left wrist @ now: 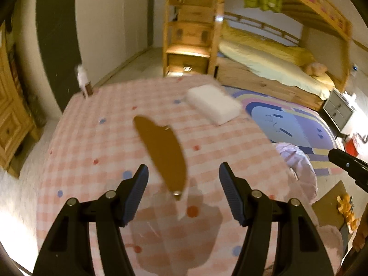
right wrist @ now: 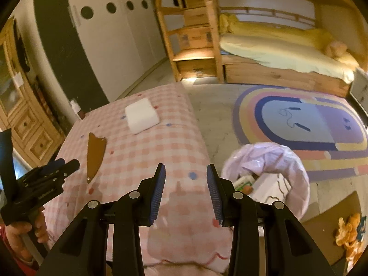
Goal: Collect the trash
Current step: 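Move both open tools back over the bed, then grasp the brown sheath with the left tool while the right tool grasps the white sponge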
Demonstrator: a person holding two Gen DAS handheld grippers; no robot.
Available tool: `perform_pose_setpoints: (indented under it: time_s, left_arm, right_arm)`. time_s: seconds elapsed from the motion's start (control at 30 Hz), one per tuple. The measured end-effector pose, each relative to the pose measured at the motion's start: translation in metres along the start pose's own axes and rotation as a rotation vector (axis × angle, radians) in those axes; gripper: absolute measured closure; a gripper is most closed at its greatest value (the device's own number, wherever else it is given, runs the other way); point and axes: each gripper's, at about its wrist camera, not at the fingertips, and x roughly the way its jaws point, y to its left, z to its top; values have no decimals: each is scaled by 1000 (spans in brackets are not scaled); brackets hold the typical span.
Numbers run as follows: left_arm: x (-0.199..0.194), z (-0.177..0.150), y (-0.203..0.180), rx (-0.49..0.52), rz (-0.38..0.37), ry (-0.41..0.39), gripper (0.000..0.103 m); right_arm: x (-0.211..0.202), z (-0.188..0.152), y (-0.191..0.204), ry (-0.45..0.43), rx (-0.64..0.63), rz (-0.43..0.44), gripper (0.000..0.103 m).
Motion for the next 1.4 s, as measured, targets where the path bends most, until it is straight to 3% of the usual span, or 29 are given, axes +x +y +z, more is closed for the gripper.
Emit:
perform_pose_setpoints:
  time_s: [0.13, 0.33, 0.67, 0.77, 0.9, 1.13, 1.17, 1.23, 1.3, 1.4]
  left_arm:
    - [23, 0, 17, -62, -9, 51, 41]
    - [53, 5, 19, -66, 21, 103, 43]
    - [80, 18, 3, 3, 127, 99, 43]
    - [79, 17, 4, 11, 129, 93, 51]
    - [70, 12, 13, 31, 72, 96, 52]
    - [26, 9, 43, 24, -88, -20, 52]
    - [22, 10, 47, 18, -95, -35, 52]
    - [16, 11, 54, -4, -111, -55, 52]
    - [14, 12, 61, -30, -119, -72, 52]
    - [19, 12, 68, -30, -99, -79, 52]
  right_arm:
    - [21, 5, 15, 20, -30, 0, 65]
    - [29, 9, 19, 27, -18, 11, 65]
    - [30, 10, 17, 34, -7, 12, 65]
    - [30, 11, 18, 36, -18, 9, 65]
    - [32, 13, 24, 42, -42, 9, 65]
    - [53, 27, 50, 64, -122, 21, 63]
    - [59, 31, 56, 66, -137, 23, 61]
    - [68, 36, 64, 55, -161, 10, 37]
    - [81, 45, 76, 37, -204, 5, 20]
    - [104, 55, 87, 46, -253, -8, 17]
